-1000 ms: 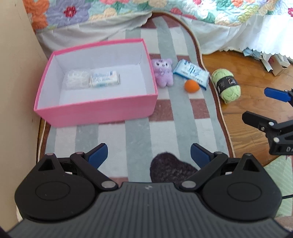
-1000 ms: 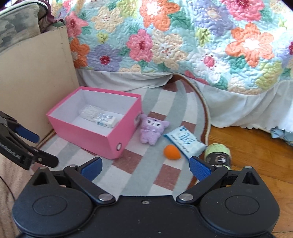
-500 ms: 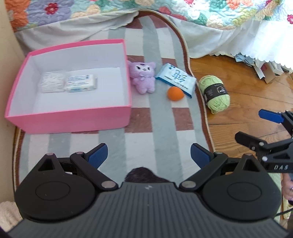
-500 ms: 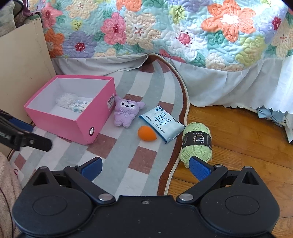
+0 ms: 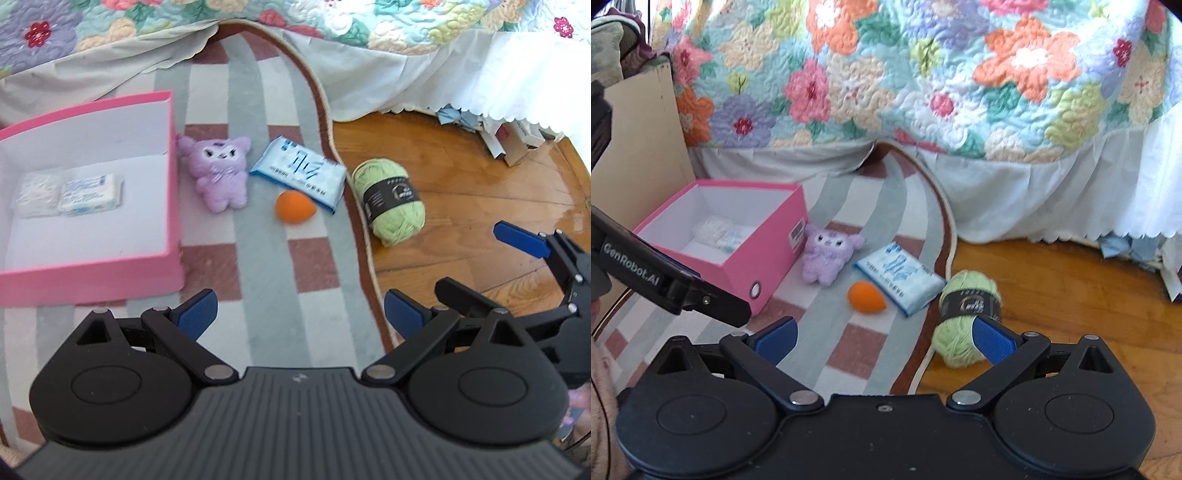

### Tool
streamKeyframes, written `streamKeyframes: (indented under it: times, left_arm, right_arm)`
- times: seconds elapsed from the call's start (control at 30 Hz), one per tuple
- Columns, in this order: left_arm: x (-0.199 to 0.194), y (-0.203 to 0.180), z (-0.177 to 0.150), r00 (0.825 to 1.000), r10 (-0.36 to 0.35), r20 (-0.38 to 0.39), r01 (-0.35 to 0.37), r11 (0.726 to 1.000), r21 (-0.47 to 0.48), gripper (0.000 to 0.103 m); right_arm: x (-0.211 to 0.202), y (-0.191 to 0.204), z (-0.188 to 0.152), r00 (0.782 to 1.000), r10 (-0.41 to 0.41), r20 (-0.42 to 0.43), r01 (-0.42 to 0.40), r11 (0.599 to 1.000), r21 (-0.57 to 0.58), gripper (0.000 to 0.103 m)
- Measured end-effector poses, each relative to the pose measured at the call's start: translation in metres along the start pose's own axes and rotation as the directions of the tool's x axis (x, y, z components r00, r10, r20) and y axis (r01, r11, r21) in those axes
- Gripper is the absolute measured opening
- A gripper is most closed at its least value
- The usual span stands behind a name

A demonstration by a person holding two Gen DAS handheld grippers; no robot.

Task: Organize objects
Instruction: 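Pull the left tool back and move it toward the green yarn ball, then close the left gripper on the green yarn ball and lift it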

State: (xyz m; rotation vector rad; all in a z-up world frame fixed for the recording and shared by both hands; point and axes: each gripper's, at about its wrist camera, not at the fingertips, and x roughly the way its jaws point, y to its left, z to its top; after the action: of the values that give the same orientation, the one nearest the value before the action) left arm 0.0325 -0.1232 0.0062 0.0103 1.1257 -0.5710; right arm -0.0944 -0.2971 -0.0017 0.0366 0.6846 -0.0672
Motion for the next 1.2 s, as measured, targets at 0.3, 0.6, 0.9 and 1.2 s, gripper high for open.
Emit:
streamKeyframes:
  times: [0.3, 0.6, 0.9, 1.2]
  left_arm:
    - [0.034, -0.01, 0.028, 0.999, -0.019, 0.05, 0.02, 1.0, -0.006, 0.098]
    - [0.082, -0.024, 0.046, 0.992, -0.12, 0.038, 0.121, 0.993, -0.013, 0.098]
    - [0.134, -0.041, 0.062, 0.99, -0.138, 0.031, 0.138, 0.99, -0.014, 0.098]
    - [0.169, -0.069, 0.062, 0.993, -0.119, -0.006, 0.119, 0.993, 0.021, 0.098]
  right_arm:
    - [0.028, -0.021, -0.016, 0.994, -0.091, 0.06, 0.092, 0.996, -0.01, 0.102]
    - [0.065, -0.031, -0.031, 0.989, -0.106, 0.101, 0.117, 0.988, -0.101, 0.102]
    - [0.116, -0.046, -0.042, 0.987, -0.157, 0.025, 0.158, 0.986, -0.061, 0.102]
    - [0.146, -0.063, -0.052, 0.989, -0.149, -0.023, 0.148, 0.989, -0.013, 0.101]
